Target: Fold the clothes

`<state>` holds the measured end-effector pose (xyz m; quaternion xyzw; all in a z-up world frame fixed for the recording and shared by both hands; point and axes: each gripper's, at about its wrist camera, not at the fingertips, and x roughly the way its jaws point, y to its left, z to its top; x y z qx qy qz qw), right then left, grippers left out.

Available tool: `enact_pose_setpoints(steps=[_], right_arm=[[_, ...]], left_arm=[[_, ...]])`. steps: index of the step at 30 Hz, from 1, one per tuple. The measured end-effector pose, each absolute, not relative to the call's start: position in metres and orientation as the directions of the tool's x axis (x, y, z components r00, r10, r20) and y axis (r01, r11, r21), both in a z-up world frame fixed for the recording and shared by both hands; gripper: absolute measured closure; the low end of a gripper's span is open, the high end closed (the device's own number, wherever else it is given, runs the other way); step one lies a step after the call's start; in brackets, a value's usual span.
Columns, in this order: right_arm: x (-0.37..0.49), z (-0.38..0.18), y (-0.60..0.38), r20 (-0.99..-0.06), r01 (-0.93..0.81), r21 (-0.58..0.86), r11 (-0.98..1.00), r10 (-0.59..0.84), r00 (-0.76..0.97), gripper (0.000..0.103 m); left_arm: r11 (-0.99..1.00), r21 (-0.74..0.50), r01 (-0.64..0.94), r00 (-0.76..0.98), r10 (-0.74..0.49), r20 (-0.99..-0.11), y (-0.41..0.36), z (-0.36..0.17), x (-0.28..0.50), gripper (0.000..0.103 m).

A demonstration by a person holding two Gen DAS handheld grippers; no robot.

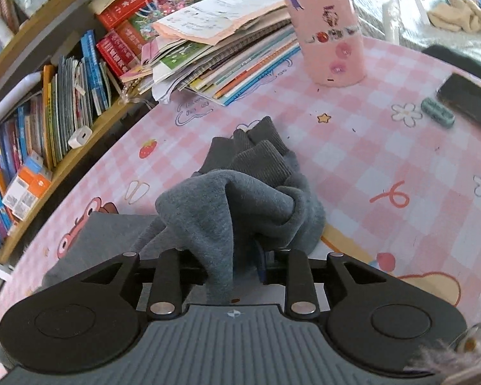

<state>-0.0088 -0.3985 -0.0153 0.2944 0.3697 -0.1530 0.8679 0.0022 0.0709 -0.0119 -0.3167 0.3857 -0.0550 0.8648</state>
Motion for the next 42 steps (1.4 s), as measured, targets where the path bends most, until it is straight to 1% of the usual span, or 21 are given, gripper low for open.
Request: enact_pose_setpoints(steps=[4, 6, 8, 11, 14, 16, 17, 21, 24, 26, 27, 28, 31, 33, 35, 36, 37, 38, 39, 40, 42], right_arm=[[-0.008, -0.015, -0.394, -0.735, 0.464, 0.359, 0.81, -0.061, 0.675, 0.076], [-0.008, -0.015, -0.395, -0.738, 0.465, 0.359, 0.809, -0.059, 0.673, 0.076], [-0.006, -0.016, -0.394, -0.742, 0.46, 0.363, 0.81, -0.047, 0.669, 0.076], [-0.001, -0.016, -0.387, -0.746, 0.429, 0.376, 0.821, -0.007, 0.666, 0.086], [0.003, -0.015, -0.373, -0.737, 0.34, 0.406, 0.848, 0.083, 0.671, 0.088], [0.004, -0.013, -0.357, -0.718, 0.248, 0.426, 0.87, 0.158, 0.678, 0.088], [0.005, -0.012, -0.347, -0.711, 0.192, 0.422, 0.886, 0.193, 0.676, 0.088], [0.009, -0.013, -0.309, -0.733, 0.027, 0.345, 0.938, 0.251, 0.632, 0.089], [0.012, -0.019, -0.296, -0.781, -0.012, 0.29, 0.957, 0.244, 0.575, 0.089], [0.012, -0.02, -0.293, -0.802, -0.02, 0.266, 0.964, 0.233, 0.55, 0.088], [0.011, -0.02, -0.292, -0.811, -0.021, 0.246, 0.969, 0.218, 0.543, 0.085], [0.011, -0.018, -0.292, -0.819, -0.015, 0.217, 0.976, 0.19, 0.541, 0.073], [0.013, -0.01, -0.29, -0.817, 0.008, 0.115, 0.993, 0.09, 0.57, 0.049], [0.017, -0.006, -0.284, -0.799, -0.005, 0.034, 0.999, 0.03, 0.601, 0.039], [0.021, -0.004, -0.272, -0.768, -0.052, -0.073, 0.996, -0.023, 0.64, 0.037], [0.022, -0.005, -0.264, -0.754, -0.083, -0.128, 0.988, -0.043, 0.656, 0.037], [0.022, -0.008, -0.256, -0.743, -0.123, -0.176, 0.977, -0.05, 0.667, 0.044], [0.022, -0.009, -0.252, -0.734, -0.16, -0.206, 0.965, -0.045, 0.677, 0.062], [0.02, -0.007, -0.252, -0.722, -0.169, -0.211, 0.963, -0.037, 0.691, 0.097], [0.016, -0.002, -0.259, -0.708, -0.14, -0.179, 0.974, -0.029, 0.705, 0.094], [0.008, 0.004, -0.294, -0.713, 0.013, -0.018, 1.0, -0.022, 0.701, 0.094]], left_arm=[[0.76, -0.625, -0.181, 0.683, -0.359, -0.636, 0.069, -0.025, 0.022, 0.02], [0.742, -0.635, -0.215, 0.66, -0.369, -0.655, 0.07, -0.034, 0.036, 0.032], [0.721, -0.649, -0.243, 0.638, -0.385, -0.667, 0.073, -0.045, 0.047, 0.071], [0.708, -0.664, -0.239, 0.658, -0.385, -0.648, 0.084, -0.044, 0.056, 0.083], [0.747, -0.634, -0.2, 0.764, -0.287, -0.578, 0.102, -0.009, 0.051, 0.085], [0.792, -0.589, -0.16, 0.842, -0.202, -0.501, 0.115, 0.02, 0.039, 0.085], [0.802, -0.573, -0.166, 0.851, -0.177, -0.494, 0.123, 0.023, 0.029, 0.085], [0.796, -0.538, -0.277, 0.785, -0.135, -0.604, 0.153, -0.003, -0.01, 0.085], [0.787, -0.503, -0.357, 0.725, -0.106, -0.68, 0.175, -0.021, -0.04, 0.084], [0.731, -0.554, -0.399, 0.702, -0.145, -0.698, 0.185, -0.043, -0.064, 0.078], [0.717, -0.571, -0.4, 0.709, -0.153, -0.688, 0.186, -0.046, -0.071, 0.076], [0.714, -0.579, -0.394, 0.716, -0.156, -0.681, 0.185, -0.047, -0.076, 0.075], [0.736, -0.568, -0.368, 0.721, -0.159, -0.674, 0.183, -0.043, -0.083, 0.067], [0.765, -0.543, -0.347, 0.716, -0.157, -0.68, 0.182, -0.037, -0.081, 0.063], [0.764, -0.547, -0.344, 0.715, -0.164, -0.68, 0.183, -0.036, -0.079, 0.059], [0.76, -0.551, -0.344, 0.714, -0.169, -0.679, 0.183, -0.036, -0.078, 0.057], [0.756, -0.556, -0.346, 0.713, -0.174, -0.68, 0.184, -0.036, -0.077, 0.056], [0.752, -0.558, -0.35, 0.709, -0.177, -0.683, 0.184, -0.037, -0.075, 0.056], [0.752, -0.555, -0.355, 0.702, -0.177, -0.69, 0.184, -0.038, -0.072, 0.056], [0.754, -0.552, -0.358, 0.698, -0.177, -0.694, 0.184, -0.037, -0.071, 0.056], [0.752, -0.554, -0.356, 0.705, -0.173, -0.688, 0.187, -0.034, -0.073, 0.055]])
